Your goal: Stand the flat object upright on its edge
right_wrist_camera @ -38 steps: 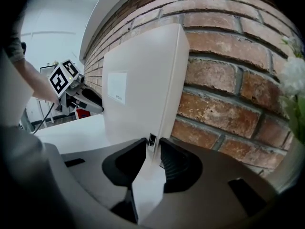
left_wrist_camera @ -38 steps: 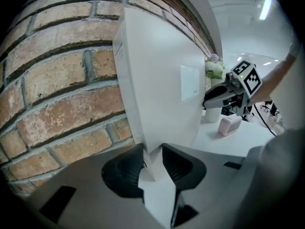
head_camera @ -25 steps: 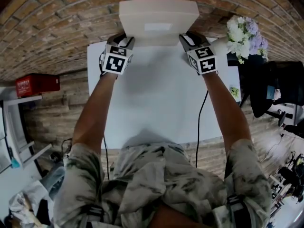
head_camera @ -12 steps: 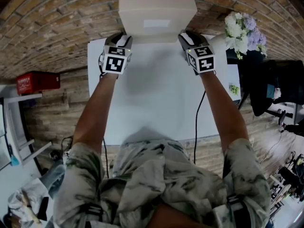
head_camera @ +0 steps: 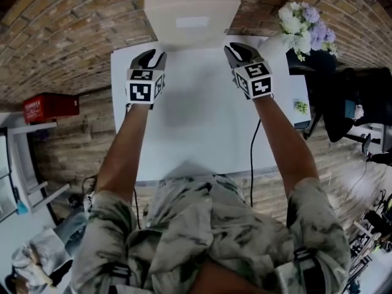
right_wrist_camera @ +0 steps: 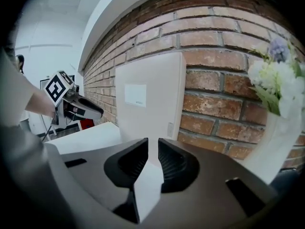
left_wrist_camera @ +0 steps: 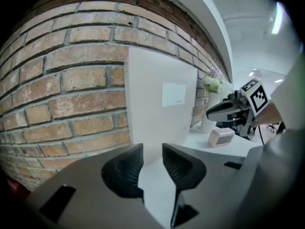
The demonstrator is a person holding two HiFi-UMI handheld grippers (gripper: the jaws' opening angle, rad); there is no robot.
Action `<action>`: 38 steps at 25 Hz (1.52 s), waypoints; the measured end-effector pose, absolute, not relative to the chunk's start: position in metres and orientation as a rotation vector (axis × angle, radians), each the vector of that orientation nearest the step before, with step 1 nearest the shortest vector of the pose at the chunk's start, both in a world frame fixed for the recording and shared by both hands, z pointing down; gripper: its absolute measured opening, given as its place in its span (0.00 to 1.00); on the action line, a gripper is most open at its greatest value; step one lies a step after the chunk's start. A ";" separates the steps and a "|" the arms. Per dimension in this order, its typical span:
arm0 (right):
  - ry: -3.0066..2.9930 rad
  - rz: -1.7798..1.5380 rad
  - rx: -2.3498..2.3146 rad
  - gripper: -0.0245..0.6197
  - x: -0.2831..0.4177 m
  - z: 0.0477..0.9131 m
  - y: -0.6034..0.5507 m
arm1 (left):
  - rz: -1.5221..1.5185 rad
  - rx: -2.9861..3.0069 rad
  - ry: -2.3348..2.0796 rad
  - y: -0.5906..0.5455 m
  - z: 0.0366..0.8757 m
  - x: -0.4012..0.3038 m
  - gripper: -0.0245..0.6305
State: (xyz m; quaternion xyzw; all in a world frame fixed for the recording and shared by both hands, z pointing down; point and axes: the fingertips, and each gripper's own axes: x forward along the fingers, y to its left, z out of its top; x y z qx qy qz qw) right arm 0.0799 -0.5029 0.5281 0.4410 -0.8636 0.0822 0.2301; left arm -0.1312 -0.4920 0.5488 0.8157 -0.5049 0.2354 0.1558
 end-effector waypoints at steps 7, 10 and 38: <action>-2.455 0.212 1.185 0.09 0.073 0.507 -0.456 | 0.522 2.368 -1.360 -0.444 0.525 -0.092 0.15; -2.479 0.210 1.170 0.08 0.072 0.498 -0.433 | 0.468 2.379 -1.321 -0.420 0.514 -0.076 0.12; -2.581 0.295 0.995 0.07 0.090 0.475 -0.154 | 0.389 2.404 -1.142 -0.136 0.481 -0.020 0.07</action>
